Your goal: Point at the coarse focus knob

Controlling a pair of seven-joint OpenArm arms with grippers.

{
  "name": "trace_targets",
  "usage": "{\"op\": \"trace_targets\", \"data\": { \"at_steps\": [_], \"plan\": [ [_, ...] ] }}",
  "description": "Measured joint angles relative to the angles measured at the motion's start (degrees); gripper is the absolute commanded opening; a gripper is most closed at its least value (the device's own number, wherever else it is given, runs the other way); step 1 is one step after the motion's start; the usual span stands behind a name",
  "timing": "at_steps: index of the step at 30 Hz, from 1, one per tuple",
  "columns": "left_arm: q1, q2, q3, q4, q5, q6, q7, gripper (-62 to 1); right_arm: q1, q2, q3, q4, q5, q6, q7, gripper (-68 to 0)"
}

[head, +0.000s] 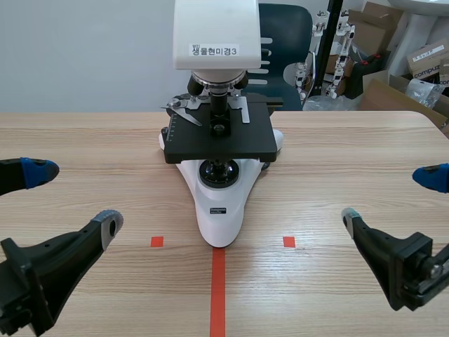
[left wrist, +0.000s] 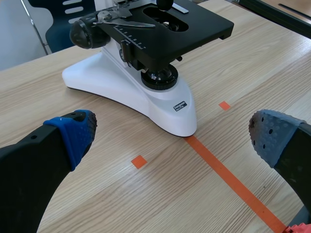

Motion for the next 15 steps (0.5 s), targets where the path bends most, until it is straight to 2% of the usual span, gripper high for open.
{"op": "trace_targets", "data": {
  "at_steps": [15],
  "plan": [
    [0.0,0.0,0.0,0.0,0.0,0.0,0.0,1.4,0.0,0.0,0.0,0.0,-0.4,0.0,0.0,0.4]
  ]
}}
